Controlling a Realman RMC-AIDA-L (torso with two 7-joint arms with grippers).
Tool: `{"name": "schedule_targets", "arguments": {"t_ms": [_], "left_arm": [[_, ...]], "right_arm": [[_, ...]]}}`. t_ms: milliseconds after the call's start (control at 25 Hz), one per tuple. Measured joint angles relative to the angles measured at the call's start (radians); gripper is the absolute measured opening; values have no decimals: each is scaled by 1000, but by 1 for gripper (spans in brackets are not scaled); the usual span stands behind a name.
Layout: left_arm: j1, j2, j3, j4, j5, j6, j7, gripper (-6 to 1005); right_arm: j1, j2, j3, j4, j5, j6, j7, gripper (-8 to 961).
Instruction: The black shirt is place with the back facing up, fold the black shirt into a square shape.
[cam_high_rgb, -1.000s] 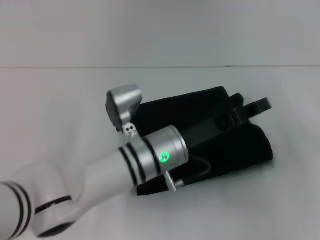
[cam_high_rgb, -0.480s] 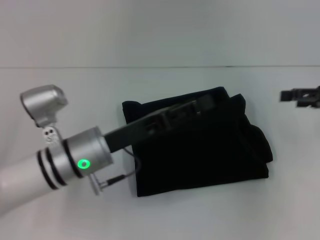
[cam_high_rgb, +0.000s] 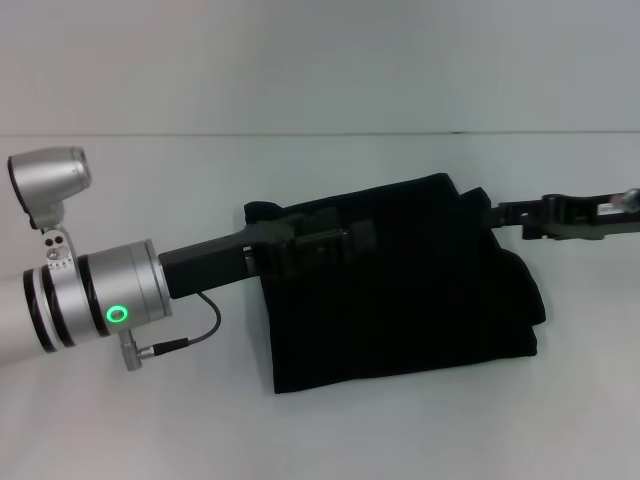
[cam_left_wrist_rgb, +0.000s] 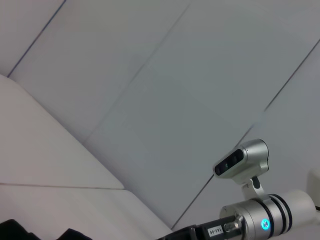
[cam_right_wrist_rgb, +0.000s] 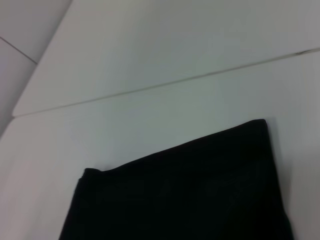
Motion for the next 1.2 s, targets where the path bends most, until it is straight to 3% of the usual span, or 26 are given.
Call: {"name": "schedule_targets", "arguments": {"t_ms": [320, 600, 1080, 1200], "left_arm": [[9, 7, 12, 8, 0, -20, -1, 952], [19, 14, 17, 14, 1, -32, -3, 952], [27, 13, 20, 9, 1, -74, -4, 953], [28, 13, 20, 8, 1, -82, -4, 953]], "right_arm": [[42, 45, -28, 56, -20, 117, 0, 870], [47, 75, -21, 51, -17, 124, 1, 749], [42, 81, 18, 45, 12, 145, -45, 493], [44, 84, 20, 46, 28, 148, -67, 386]]}}
